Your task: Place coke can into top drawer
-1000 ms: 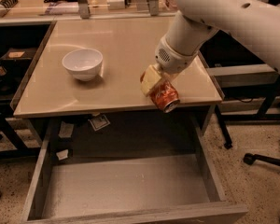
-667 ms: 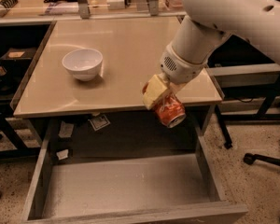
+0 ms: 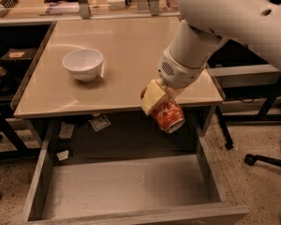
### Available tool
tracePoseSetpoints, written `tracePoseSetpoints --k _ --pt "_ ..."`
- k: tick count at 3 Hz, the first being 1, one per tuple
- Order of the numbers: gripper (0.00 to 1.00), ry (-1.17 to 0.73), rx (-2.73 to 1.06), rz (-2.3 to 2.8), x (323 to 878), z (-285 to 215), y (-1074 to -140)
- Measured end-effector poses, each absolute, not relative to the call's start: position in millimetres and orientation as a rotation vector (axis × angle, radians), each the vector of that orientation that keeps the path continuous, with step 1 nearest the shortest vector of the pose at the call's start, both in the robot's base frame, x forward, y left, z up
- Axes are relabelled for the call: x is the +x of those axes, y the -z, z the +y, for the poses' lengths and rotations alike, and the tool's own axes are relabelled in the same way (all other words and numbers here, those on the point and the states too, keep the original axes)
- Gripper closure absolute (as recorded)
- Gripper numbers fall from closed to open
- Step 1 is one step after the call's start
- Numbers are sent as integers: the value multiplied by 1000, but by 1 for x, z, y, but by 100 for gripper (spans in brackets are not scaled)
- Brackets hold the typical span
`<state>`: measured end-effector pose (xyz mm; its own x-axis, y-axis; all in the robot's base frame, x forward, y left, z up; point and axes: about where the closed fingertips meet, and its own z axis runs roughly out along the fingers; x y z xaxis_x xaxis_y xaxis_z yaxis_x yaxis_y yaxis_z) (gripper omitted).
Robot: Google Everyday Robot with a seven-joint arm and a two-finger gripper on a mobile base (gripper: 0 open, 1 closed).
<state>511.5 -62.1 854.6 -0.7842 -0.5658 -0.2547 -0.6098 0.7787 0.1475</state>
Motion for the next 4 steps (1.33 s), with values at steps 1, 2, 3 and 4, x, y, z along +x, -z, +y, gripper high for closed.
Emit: tracePoseSetpoints --k 1,2,3,4 --pt "100 -358 -931 2808 482 -49 -840" --pt "100 -406 -945 2842 461 -33 -816" --pt "100 -463 -960 2880 446 -20 -780" --pt "100 -463 -960 2880 446 -20 -780"
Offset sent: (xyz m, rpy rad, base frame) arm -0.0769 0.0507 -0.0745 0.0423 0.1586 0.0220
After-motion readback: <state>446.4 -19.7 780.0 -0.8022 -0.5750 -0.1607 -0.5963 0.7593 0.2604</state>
